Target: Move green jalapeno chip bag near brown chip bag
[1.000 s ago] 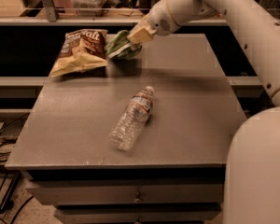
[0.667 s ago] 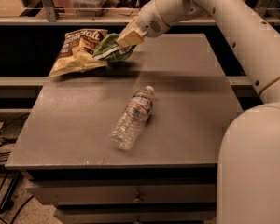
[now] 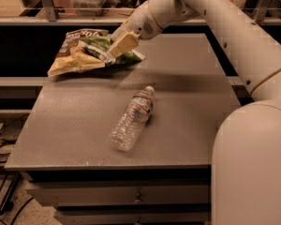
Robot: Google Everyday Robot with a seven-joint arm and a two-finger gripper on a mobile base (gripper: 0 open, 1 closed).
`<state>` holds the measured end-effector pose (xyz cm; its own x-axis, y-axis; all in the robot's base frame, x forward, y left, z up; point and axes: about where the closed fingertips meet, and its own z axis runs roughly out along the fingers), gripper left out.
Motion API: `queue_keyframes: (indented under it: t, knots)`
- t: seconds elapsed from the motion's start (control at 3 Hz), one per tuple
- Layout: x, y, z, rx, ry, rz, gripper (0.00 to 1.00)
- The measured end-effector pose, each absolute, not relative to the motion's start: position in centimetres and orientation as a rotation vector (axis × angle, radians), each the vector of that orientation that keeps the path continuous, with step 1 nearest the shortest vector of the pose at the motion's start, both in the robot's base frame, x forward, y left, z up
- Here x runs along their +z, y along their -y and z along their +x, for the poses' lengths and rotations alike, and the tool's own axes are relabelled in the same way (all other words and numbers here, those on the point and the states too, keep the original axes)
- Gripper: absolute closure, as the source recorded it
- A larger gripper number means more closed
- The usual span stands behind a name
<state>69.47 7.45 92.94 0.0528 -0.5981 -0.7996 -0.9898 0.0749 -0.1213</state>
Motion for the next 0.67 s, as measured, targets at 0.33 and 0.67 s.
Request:
queue_keyframes:
  t: [0.33, 0.67]
  knots:
    - [92.77, -7.69, 69.45, 0.689, -1.630, -1.611, 0.00]
    - [92.76, -7.70, 69.45, 0.690, -1.629, -1.611, 0.00]
